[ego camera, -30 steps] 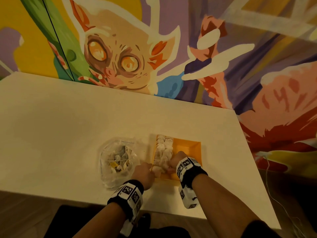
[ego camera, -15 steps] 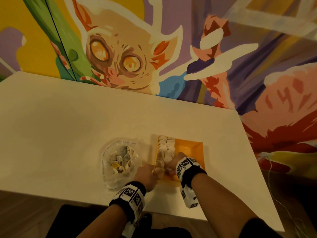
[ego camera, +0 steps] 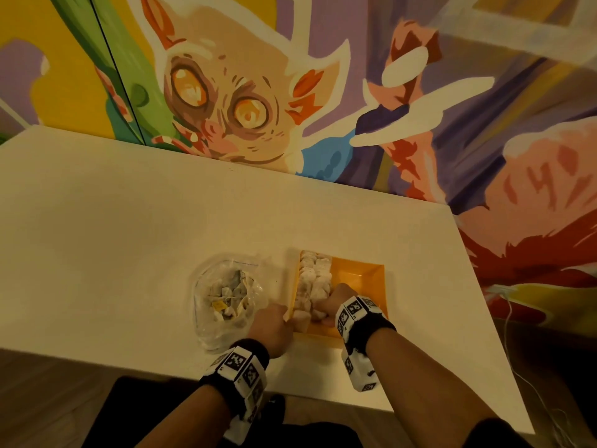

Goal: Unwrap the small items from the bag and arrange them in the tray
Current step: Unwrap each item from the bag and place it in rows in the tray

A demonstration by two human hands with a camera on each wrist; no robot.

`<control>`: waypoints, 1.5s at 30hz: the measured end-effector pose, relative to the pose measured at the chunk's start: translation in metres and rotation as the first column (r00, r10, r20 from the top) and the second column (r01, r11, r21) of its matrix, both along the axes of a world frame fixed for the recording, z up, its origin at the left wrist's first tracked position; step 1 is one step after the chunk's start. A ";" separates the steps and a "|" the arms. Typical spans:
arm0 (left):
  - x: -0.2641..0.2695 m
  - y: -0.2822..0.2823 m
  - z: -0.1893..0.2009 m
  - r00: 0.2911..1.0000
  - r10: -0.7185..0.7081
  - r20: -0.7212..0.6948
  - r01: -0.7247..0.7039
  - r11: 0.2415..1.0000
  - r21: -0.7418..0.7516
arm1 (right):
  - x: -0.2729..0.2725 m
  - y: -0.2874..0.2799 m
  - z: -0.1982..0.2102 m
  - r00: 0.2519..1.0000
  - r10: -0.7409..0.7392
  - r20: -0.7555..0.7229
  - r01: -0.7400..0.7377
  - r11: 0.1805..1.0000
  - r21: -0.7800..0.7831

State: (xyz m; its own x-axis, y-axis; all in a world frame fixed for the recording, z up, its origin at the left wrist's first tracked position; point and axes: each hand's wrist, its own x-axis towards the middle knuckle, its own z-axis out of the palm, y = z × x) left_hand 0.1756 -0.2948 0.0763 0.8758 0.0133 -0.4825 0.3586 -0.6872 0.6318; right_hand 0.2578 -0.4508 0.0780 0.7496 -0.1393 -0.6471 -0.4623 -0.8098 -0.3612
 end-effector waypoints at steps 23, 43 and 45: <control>0.035 0.114 0.002 0.934 -0.284 -0.218 0.358 0.754 0.551 | -0.096 0.115 0.046 0.865 0.477 0.153 -0.501 0.827 0.255; 0.012 0.105 -0.007 0.994 -0.111 0.017 0.083 0.831 0.551 | -0.104 0.093 0.029 0.884 0.428 0.187 -0.466 0.839 0.282; 0.012 0.113 -0.012 0.996 -0.069 0.064 0.030 0.877 0.479 | -0.103 0.093 0.029 0.885 0.429 0.180 -0.464 0.841 0.277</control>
State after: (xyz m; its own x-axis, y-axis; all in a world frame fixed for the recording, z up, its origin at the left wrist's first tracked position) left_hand 0.1879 -0.1816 0.0646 0.9154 0.1799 -0.3600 0.2796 -0.9278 0.2472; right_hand 0.1552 -0.3576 0.1066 0.7494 0.4173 -0.5142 -0.0214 -0.7608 -0.6486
